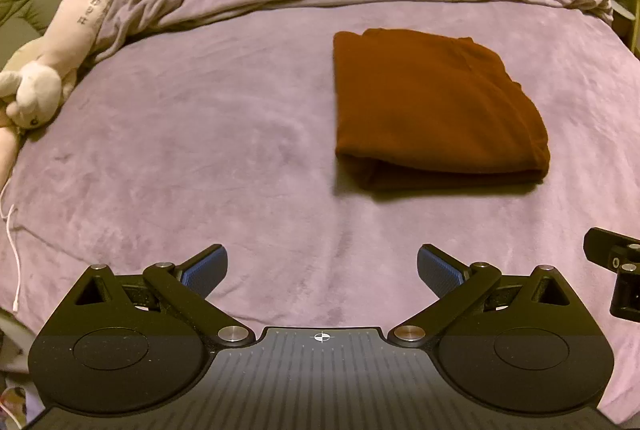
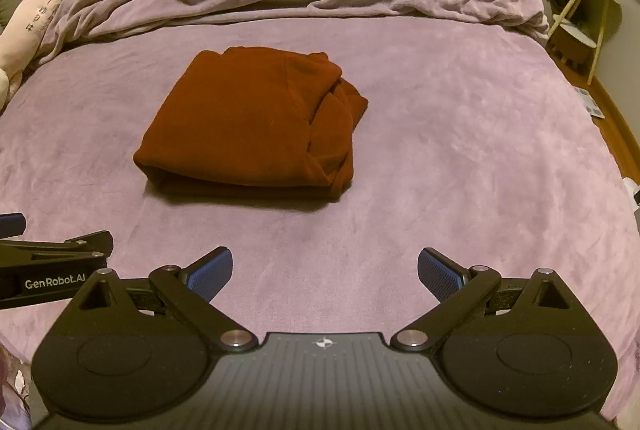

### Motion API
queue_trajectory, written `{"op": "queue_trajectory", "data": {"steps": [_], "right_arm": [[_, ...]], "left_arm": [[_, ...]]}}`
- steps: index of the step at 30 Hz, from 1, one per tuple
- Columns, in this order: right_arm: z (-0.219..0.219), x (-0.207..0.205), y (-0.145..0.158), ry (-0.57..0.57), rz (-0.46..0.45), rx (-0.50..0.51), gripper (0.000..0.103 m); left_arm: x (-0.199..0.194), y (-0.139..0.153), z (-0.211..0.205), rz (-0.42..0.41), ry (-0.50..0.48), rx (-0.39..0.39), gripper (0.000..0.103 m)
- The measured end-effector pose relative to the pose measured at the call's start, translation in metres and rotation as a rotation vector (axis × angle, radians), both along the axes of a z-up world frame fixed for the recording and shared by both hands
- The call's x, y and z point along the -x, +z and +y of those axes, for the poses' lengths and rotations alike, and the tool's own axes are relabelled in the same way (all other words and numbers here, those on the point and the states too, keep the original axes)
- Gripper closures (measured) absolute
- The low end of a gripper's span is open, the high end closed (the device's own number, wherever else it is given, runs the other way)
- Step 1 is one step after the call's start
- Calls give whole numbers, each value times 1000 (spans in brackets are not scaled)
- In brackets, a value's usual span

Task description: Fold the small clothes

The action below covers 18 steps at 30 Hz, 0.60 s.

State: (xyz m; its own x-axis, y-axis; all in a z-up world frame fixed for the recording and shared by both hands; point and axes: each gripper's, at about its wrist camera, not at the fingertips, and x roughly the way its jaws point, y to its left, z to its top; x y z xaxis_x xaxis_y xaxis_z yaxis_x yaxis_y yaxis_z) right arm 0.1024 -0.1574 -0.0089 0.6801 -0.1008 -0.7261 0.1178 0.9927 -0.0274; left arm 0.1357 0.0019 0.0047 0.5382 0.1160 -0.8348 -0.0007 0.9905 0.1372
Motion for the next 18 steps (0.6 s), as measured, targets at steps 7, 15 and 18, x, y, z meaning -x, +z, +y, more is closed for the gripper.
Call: {"op": "queue_trajectory", "data": {"steps": [7,15,18], "right_arm": [[1,0,2,4,2,6,4],[3,0,3,11,3,8,4],[3,0,4,11,3,8,4]], "left_arm": [[1,0,0,2,3,6,0],[1,0,0,2,2,5,0],[1,1,0,2,4,5,0]]}}
